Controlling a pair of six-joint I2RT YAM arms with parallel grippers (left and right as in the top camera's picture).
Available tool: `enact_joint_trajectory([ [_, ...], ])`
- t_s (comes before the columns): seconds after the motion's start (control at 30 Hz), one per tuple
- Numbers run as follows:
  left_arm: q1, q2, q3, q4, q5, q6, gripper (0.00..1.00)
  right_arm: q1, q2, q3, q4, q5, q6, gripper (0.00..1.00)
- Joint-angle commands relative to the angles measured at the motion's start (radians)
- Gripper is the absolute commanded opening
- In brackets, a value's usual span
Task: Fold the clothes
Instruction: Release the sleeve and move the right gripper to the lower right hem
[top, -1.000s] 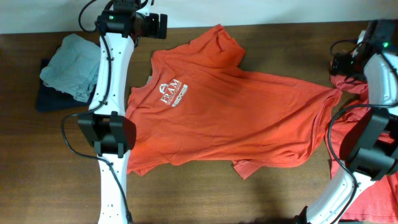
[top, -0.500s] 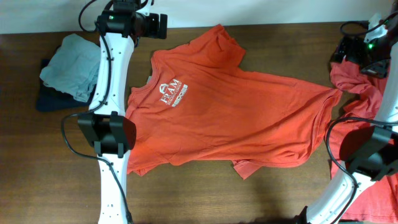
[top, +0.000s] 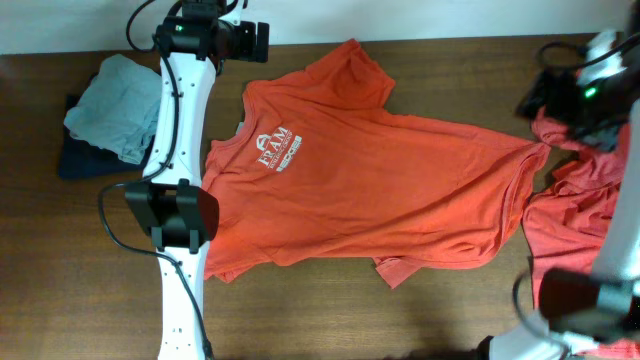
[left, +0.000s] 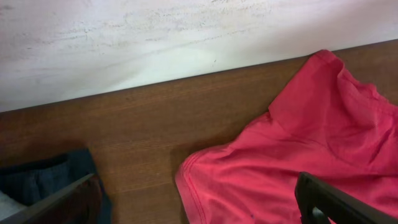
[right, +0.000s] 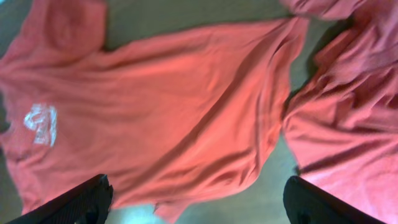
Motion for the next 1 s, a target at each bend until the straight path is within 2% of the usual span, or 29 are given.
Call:
enact_joint_trajectory([
  [0.0, 0.004, -0.010, 0.003, 0.002, 0.011, -0.011, 0.99, 0.180, -0.181, -0.198, -0.003, 0.020, 0.112, 0.93],
  [0.13, 0.004, -0.010, 0.003, 0.002, 0.011, -0.011, 0.99, 0.383, -0.297, -0.452, 0.067, 0.064, 0.250, 0.93],
  [0.27, 0.004, -0.010, 0.003, 0.002, 0.011, -0.011, 0.99, 0.606, -0.357, -0.769, 0.212, 0.109, 0.425, 0.90],
  [0.43, 0.004, -0.010, 0.003, 0.002, 0.011, -0.011, 0.99, 0.751, -0.350, -1.052, 0.409, 0.119, 0.589, 0.68],
  [0.57, 0.004, -0.010, 0.003, 0.002, 0.011, -0.011, 0.99, 0.788, -0.350, -1.210, 0.519, 0.119, 0.665, 0.66],
  [0.67, 0.004, -0.010, 0.003, 0.002, 0.011, -0.011, 0.99, 0.784, -0.350, -1.298, 0.581, 0.106, 0.666, 0.64],
  [0.8, 0.004, -0.010, 0.003, 0.002, 0.011, -0.011, 0.99, 0.786, -0.346, -1.369, 0.674, 0.037, 0.692, 0.56],
  [0.97, 0.004, -0.010, 0.003, 0.002, 0.011, -0.011, 0.99, 0.786, -0.318, -1.410, 0.742, 0.013, 0.736, 0.56],
])
